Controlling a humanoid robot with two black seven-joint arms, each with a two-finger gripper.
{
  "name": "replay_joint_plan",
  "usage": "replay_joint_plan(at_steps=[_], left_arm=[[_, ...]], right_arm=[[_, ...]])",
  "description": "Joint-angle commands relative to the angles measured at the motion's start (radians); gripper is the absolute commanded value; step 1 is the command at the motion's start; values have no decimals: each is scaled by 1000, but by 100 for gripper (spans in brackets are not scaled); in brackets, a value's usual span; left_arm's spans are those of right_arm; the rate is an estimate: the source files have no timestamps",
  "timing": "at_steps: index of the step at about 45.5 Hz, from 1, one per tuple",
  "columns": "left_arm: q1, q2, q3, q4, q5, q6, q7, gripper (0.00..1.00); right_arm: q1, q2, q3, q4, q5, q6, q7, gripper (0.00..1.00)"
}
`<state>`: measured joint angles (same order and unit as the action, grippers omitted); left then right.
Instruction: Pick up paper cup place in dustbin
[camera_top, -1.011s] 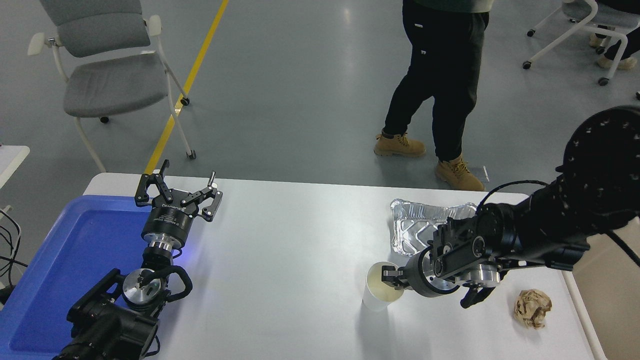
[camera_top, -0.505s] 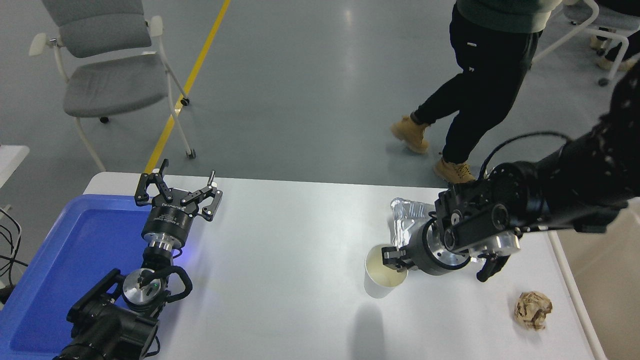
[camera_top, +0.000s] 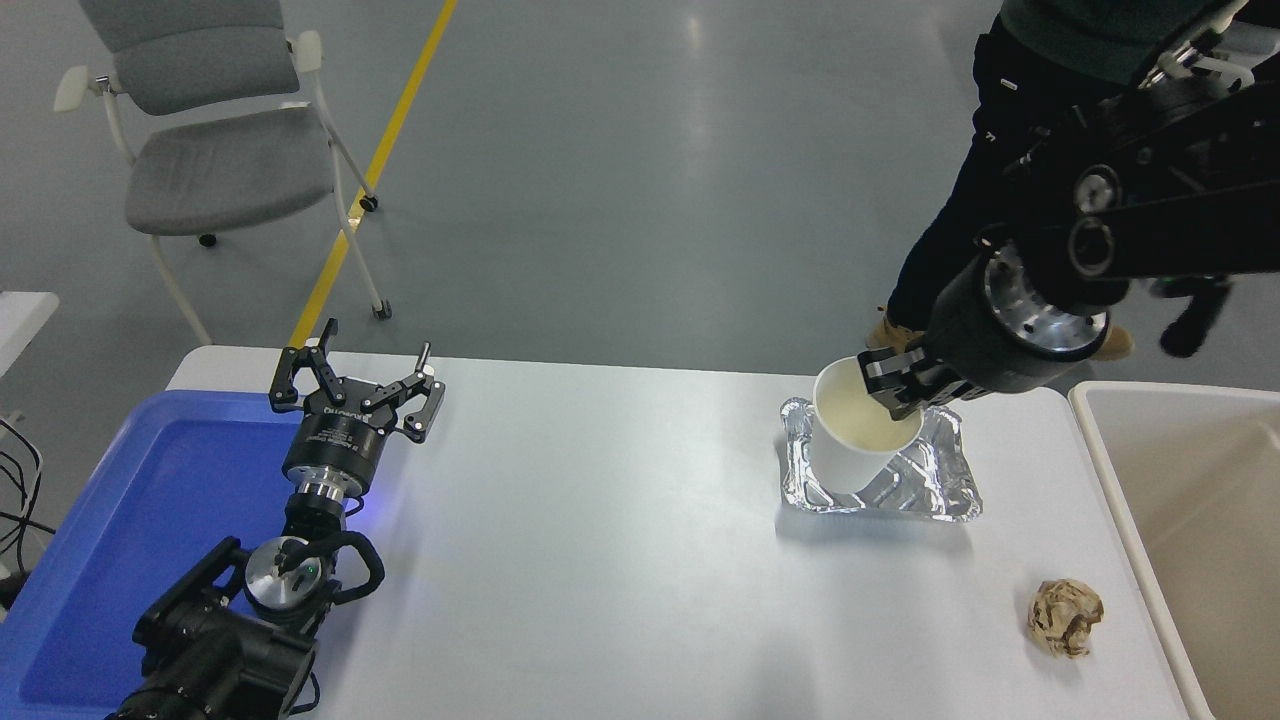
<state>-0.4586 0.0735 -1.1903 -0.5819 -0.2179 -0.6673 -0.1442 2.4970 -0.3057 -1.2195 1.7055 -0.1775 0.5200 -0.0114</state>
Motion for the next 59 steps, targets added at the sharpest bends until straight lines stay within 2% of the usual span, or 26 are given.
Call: replay_joint_plan(at_steps=[1, 8, 14, 20, 26, 38, 49, 53, 59], left_arm=[[0, 0, 0, 0, 0, 0, 0, 99], [0, 0, 0, 0, 0, 0, 0, 99], [0, 0, 0, 0, -1, 0, 0, 99], [0, 0, -2, 0, -1, 0, 0, 99], [0, 0, -2, 0, -1, 2, 0, 99], [0, 0, -2, 0, -1, 2, 0, 99], [0, 0, -2, 0, -1, 2, -2, 99], [0, 0, -2, 0, -1, 2, 0, 99], [0, 0, 0, 0, -1, 0, -2, 99]], right_arm=[[62, -170, -66, -15, -154, 52, 1, 0], [23, -344, -101, -114, -276, 37, -2, 0], [-113, -472, -69, -335, -300, 12, -2, 0], [-312, -559, 63, -594, -298, -9, -1, 0], [-591, -621, 303, -846, -293, -47, -2, 0], [-1118, -584, 768, -1283, -281, -115, 1, 0], [-1458, -360, 1181, -1745, -280, -152, 1, 0], [-1518, -320, 1274, -1791, -271, -175, 1, 0], [-1641, -308, 1350, -1790, -145, -273, 1, 0]])
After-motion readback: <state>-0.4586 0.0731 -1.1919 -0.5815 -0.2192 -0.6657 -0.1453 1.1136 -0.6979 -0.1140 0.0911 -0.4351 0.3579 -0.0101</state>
